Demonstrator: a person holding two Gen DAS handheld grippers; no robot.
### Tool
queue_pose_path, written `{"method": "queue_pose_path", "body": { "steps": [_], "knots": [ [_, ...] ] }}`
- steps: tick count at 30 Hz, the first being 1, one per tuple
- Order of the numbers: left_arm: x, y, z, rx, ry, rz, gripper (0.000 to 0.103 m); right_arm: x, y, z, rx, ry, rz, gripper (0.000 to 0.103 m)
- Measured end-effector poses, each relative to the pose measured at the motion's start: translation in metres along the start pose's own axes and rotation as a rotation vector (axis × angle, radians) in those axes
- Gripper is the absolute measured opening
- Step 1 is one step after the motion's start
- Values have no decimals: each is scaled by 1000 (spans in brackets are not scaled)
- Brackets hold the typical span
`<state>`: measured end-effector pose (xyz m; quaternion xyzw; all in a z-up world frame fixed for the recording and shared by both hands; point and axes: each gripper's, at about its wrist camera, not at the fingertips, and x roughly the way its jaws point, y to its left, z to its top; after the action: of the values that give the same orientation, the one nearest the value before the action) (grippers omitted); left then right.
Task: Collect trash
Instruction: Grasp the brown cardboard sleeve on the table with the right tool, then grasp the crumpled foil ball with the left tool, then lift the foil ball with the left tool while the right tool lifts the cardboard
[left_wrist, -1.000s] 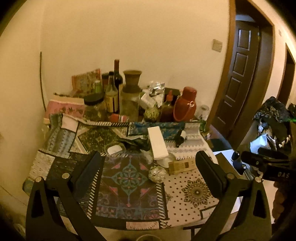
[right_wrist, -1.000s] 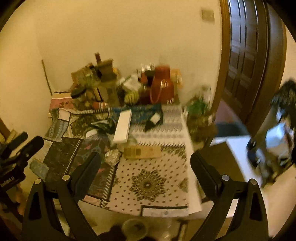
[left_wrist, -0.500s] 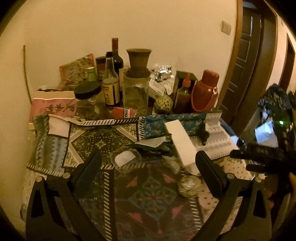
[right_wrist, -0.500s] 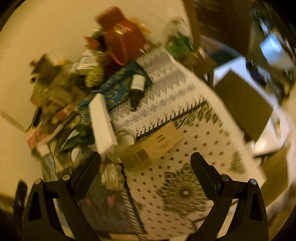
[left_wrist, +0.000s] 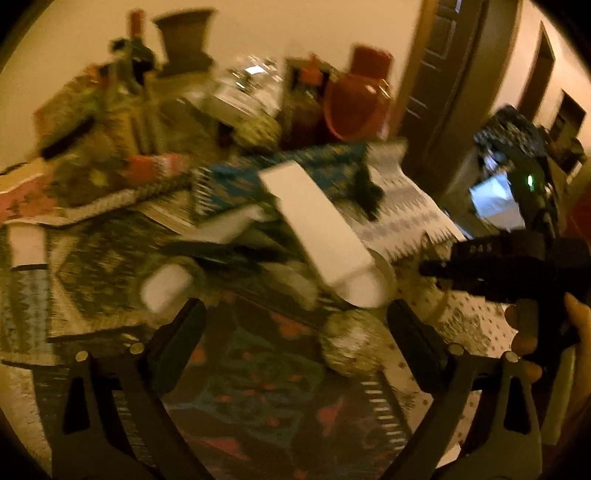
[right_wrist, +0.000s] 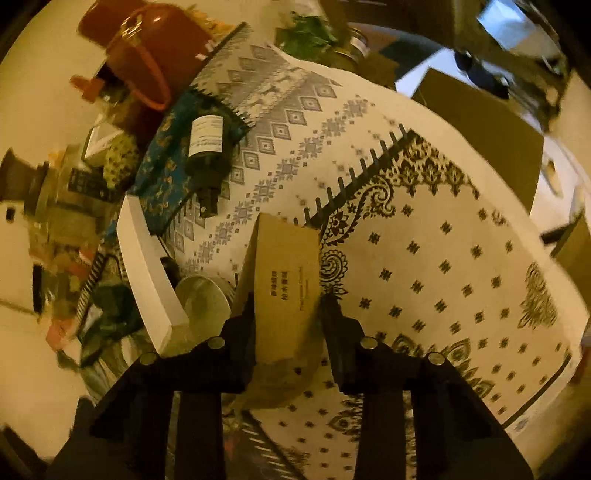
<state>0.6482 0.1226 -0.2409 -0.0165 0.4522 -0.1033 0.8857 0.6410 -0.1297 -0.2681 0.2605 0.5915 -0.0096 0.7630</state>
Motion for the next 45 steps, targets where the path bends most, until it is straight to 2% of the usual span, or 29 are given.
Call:
{"method": "queue_pose_path", "body": {
  "steps": [2,4,9,11,14,19,26,27,28,30,32,35,37,39,42,45],
  "knots": [
    [9,-10,-3,19,25,-24,95,-7,-4,-2,-50,-19,-26,27],
    [21,-20,-7,34,69,-46,90,-15,-6,-4,-116,-25,-44,3],
    [46,-32,-15,35,150,-46,76,-26,-8,-7,-231,-55,-86,2],
    [54,-35,-18,32,171,-35,71,-25,-7,-10,-260,-40,-89,3],
    [66,-37,-20,22,208,-24,54,-31,-7,-11,-300,-61,-107,3],
    [66,-37,-19,6,209,-35,48,-36,-8,-9,-348,-60,-107,2],
    [45,-35,-10,-13,158,-10,48,-42,-15,-9,-322,-43,-88,3],
    [39,-34,-8,-17,146,-6,48,-42,-17,-8,-302,-28,-74,9],
    [35,-34,-7,-20,137,-2,48,-40,-19,-6,-285,-6,-58,25],
    [25,-34,-6,-27,117,2,48,-35,-20,-4,-273,7,-53,48],
    [18,-35,-3,-29,101,8,48,-25,-19,-5,-276,40,-59,48],
    [7,-37,-1,-17,74,31,48,-3,-16,-10,-301,96,-77,40],
    [2,-38,0,-19,62,35,48,10,-14,-15,-317,117,-94,16],
    [-4,-40,2,-24,46,44,48,9,-8,-19,-361,73,-120,5],
    [-13,-43,5,-39,20,60,48,4,-4,-22,-401,40,-107,2],
    [-27,-48,7,-65,-15,74,48,-10,-6,-23,-412,22,-51,1]
  ]
}}
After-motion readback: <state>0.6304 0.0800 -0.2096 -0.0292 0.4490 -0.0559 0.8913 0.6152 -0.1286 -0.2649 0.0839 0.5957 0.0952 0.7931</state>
